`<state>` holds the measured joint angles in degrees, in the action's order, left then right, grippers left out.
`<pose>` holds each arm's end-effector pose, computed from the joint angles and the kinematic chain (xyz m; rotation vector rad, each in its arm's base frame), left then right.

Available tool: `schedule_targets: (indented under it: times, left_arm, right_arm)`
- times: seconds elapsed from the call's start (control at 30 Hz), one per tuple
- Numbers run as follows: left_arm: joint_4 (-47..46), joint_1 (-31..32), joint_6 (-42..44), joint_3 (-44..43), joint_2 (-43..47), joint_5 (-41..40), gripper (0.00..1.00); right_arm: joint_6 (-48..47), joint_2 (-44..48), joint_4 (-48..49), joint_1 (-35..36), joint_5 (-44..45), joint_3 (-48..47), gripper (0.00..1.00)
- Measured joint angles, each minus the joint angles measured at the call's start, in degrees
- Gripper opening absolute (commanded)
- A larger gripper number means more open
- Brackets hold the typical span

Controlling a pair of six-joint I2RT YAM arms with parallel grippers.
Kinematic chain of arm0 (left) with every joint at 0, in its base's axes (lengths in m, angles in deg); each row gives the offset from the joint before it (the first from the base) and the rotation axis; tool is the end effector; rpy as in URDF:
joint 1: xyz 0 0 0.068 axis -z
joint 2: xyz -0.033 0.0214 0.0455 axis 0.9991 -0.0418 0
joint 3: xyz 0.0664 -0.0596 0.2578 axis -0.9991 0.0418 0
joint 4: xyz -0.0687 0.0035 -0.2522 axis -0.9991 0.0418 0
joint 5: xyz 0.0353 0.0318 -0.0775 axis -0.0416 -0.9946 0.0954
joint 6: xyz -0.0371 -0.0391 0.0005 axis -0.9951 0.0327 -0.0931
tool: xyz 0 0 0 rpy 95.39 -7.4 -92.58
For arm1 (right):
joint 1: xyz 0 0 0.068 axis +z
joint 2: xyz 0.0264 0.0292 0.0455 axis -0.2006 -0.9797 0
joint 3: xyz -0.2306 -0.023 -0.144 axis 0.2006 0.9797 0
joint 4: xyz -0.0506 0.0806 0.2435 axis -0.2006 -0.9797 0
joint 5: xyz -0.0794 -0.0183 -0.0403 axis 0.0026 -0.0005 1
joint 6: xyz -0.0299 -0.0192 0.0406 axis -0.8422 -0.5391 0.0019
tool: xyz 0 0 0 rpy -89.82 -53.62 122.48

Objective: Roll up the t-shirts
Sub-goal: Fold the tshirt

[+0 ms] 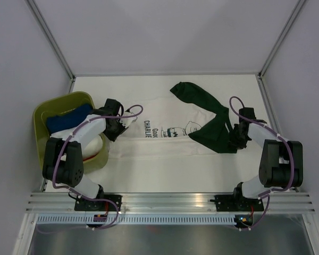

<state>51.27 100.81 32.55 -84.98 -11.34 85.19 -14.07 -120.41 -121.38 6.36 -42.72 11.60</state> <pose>0.2813 -0.0665 0.2022 1.1537 2.6052 0.0644 0.2626 -0.0248 0.1580 0.6865 2.7698 0.0254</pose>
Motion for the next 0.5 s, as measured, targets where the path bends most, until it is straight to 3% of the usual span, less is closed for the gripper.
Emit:
schedule_targets:
  times: [0.07,0.27,0.5]
  left_arm:
    - [0.00,-0.02,-0.07,0.00,-0.50,-0.02,0.03]
    - [-0.26,0.00,-0.20,-0.57,-2.89,1.09,0.02]
    - [-1.01,1.05,-0.61,-4.07,-5.27,3.58,0.02]
  right_arm:
    - [0.07,0.00,1.05,-0.61,0.46,0.15,0.01]
    - [0.94,2.27,1.90,-5.44,0.37,1.60,0.00]
    - [2.89,12.22,-1.27,-10.36,0.31,5.05,0.00]
